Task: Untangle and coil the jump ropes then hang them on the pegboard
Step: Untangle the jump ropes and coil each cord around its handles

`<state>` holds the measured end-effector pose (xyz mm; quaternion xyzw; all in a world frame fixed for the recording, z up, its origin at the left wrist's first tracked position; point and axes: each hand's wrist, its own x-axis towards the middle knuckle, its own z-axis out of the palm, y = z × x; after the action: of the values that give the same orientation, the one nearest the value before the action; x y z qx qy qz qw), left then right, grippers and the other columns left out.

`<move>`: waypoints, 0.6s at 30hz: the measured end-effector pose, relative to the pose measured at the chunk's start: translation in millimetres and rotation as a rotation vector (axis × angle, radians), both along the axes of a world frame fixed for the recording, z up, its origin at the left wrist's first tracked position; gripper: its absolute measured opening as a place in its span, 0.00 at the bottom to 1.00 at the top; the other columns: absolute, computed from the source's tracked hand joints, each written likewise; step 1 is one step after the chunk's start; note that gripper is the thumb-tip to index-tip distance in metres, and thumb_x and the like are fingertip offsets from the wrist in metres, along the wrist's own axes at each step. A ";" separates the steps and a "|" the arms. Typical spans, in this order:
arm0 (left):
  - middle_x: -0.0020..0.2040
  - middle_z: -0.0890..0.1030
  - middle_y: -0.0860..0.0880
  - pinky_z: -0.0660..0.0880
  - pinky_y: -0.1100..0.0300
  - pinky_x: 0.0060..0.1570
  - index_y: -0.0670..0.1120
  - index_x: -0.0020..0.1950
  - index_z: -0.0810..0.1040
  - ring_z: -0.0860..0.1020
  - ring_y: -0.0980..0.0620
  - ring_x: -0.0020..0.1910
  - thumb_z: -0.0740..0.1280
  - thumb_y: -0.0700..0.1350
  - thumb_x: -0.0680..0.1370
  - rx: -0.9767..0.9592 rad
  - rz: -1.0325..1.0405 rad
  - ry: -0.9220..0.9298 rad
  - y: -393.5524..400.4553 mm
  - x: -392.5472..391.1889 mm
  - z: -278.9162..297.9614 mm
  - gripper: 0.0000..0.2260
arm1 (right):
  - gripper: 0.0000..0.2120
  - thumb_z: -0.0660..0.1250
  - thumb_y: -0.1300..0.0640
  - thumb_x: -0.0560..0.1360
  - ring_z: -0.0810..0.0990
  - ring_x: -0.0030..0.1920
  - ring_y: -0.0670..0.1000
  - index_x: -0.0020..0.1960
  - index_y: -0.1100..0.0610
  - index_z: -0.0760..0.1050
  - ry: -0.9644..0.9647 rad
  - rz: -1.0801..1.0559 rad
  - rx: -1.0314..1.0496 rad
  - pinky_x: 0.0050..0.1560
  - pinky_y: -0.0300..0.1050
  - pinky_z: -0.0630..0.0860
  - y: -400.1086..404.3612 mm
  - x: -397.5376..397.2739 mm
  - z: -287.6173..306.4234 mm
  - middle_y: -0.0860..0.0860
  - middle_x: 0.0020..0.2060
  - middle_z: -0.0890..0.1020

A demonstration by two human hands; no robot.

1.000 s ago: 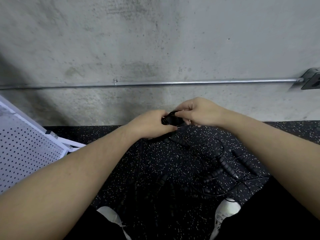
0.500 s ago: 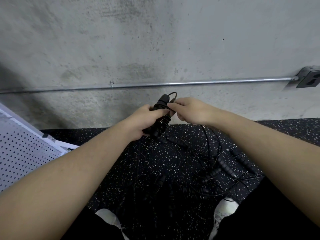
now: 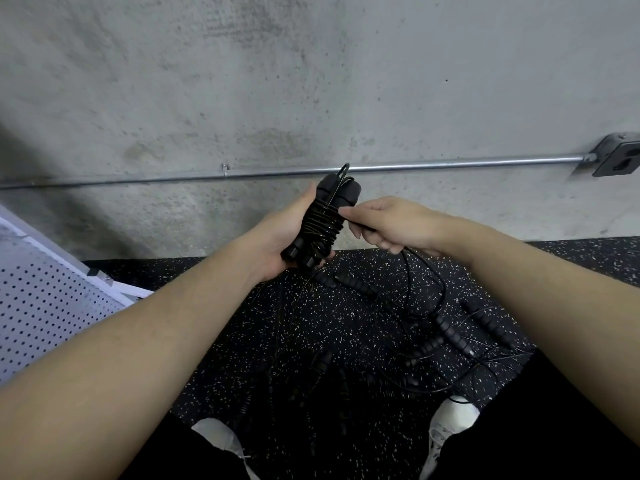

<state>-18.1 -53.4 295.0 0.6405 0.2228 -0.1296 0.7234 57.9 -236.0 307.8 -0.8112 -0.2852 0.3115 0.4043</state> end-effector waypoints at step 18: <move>0.51 0.85 0.44 0.72 0.58 0.27 0.44 0.60 0.79 0.78 0.45 0.32 0.54 0.54 0.85 -0.142 -0.048 -0.175 22.2 -6.1 22.7 0.19 | 0.22 0.66 0.34 0.75 0.66 0.27 0.46 0.36 0.50 0.72 -0.011 -0.067 -0.087 0.31 0.38 0.69 -29.4 20.1 1.2 0.47 0.26 0.70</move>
<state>-24.1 -31.2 317.7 0.6016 0.1337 -0.1060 0.7804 78.0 -265.4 309.0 -0.8389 -0.2463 0.3054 0.3772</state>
